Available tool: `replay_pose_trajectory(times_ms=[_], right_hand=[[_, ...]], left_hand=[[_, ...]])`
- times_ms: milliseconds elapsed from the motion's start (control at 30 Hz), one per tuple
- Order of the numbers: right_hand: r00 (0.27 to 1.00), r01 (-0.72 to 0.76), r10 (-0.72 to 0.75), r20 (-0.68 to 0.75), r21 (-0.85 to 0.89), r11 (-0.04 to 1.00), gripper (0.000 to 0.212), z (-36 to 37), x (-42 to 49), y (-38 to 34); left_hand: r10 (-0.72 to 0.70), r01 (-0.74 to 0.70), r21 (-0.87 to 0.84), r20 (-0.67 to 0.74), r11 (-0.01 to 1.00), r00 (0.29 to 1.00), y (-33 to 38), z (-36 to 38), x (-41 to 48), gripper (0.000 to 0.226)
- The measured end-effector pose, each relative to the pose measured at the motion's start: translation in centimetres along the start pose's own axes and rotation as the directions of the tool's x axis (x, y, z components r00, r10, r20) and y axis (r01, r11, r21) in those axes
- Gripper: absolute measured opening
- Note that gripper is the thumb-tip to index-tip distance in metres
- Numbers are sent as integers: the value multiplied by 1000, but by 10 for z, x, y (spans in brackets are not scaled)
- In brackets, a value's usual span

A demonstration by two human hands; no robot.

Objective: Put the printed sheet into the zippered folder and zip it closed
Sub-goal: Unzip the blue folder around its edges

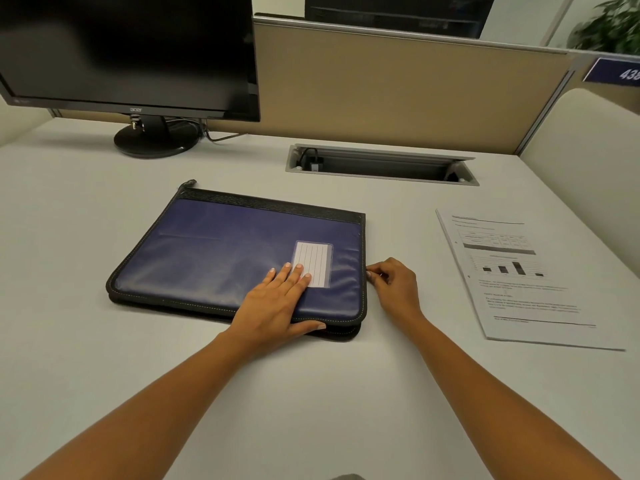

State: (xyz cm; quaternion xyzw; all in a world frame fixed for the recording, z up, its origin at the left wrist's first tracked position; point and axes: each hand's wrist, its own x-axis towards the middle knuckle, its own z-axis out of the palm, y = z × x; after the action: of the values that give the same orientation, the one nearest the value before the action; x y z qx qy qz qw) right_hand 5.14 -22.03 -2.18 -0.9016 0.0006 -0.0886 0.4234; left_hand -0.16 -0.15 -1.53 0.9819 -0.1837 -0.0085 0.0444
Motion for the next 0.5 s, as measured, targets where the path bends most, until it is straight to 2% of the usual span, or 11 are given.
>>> replay_pose_trajectory(times_ms=[500], right_hand=[[989, 42, -51, 141, 64, 997, 12, -19, -46, 1]], left_hand=[[-35, 34, -32, -23, 999, 999, 1, 0, 1, 123]])
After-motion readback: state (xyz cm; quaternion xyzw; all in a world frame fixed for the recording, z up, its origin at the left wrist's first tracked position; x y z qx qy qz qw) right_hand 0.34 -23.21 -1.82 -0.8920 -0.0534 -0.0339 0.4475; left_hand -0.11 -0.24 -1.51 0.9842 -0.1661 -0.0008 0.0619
